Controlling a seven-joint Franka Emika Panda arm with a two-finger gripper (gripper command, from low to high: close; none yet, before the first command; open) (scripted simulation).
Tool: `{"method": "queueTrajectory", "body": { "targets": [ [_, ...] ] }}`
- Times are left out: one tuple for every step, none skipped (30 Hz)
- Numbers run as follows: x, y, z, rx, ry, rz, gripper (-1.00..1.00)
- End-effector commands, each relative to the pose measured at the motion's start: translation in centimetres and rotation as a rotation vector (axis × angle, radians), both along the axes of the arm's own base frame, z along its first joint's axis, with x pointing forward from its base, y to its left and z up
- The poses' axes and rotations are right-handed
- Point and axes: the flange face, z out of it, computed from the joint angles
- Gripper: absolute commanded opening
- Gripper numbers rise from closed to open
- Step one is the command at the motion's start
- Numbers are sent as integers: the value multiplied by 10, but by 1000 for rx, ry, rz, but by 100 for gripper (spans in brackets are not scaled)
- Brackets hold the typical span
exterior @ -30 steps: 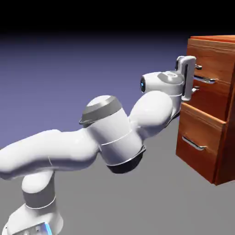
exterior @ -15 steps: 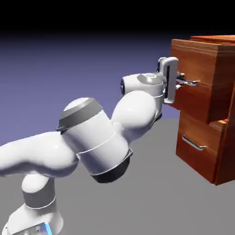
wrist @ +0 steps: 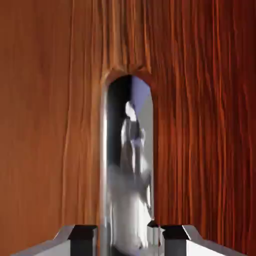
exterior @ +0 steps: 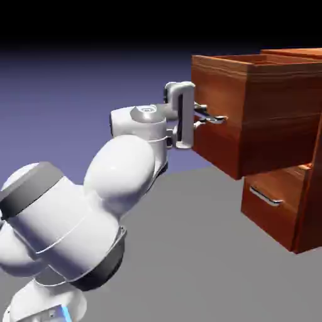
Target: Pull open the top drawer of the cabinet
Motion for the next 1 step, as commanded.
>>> {"method": "queueTrajectory", "body": {
  "targets": [
    [-14, 0, 0, 1, 0, 0, 100]
  ]
}}
